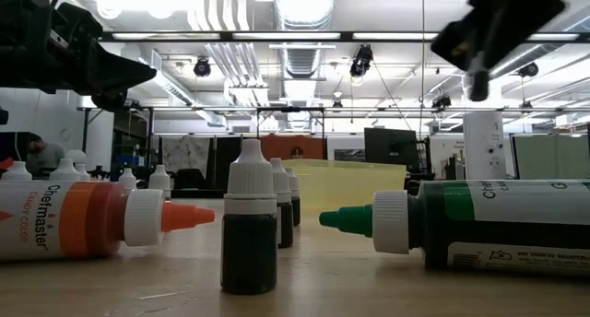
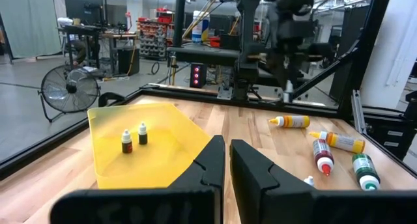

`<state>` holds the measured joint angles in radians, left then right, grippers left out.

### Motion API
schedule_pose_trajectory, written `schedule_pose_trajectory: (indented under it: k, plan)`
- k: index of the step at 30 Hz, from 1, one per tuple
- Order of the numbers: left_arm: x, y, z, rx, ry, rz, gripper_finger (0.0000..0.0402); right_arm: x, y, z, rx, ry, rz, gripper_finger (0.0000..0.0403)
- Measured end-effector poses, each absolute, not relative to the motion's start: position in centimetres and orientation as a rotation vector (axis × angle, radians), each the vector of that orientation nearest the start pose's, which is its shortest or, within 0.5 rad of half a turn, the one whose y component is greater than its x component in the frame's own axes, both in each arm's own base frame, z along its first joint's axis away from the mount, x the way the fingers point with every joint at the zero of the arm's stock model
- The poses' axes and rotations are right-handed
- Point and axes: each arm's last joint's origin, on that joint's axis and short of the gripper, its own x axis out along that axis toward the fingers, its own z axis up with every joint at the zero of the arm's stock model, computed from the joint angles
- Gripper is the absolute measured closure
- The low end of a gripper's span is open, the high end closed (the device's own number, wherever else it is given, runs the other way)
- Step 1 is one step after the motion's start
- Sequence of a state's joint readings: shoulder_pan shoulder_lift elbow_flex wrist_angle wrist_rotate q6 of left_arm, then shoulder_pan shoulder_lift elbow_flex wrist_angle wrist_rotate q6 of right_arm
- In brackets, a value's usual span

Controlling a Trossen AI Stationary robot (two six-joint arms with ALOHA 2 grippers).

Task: Pick & Place food coloring
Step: Put the small black food coloring bottle into the yellow bin

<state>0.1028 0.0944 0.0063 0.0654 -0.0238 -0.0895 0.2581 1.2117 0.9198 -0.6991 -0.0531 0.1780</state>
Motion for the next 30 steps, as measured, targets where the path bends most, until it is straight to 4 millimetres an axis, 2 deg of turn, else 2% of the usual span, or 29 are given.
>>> schedule_pose_trajectory:
  k: [6, 13, 20, 26, 30]
  plan:
    - [10.3, 1.1, 16.4, -0.09, 0.017, 0.127, 0.0402, 23.9, 3.3, 26.3, 0.032, 1.044, 0.125, 0.0349]
    - [10.3, 1.1, 16.4, -0.09, 0.016, 0.127, 0.0402, 26.5, 1.5, 24.6, 0.005, 1.122, 0.089, 0.0349]
    - [10.3, 1.1, 16.4, -0.09, 0.016, 0.126, 0.0402, 30.5, -0.6, 23.1, 0.127, 1.186, -0.03, 0.0349]
    - [10.3, 1.1, 16.4, -0.09, 0.017, 0.126, 0.0402, 34.1, -2.7, 24.2, 0.184, 1.176, -0.085, 0.0349]
    - [10.3, 1.1, 16.4, -0.09, 0.017, 0.126, 0.0402, 35.8, -4.5, 25.2, 0.202, 1.2, -0.118, 0.0349]
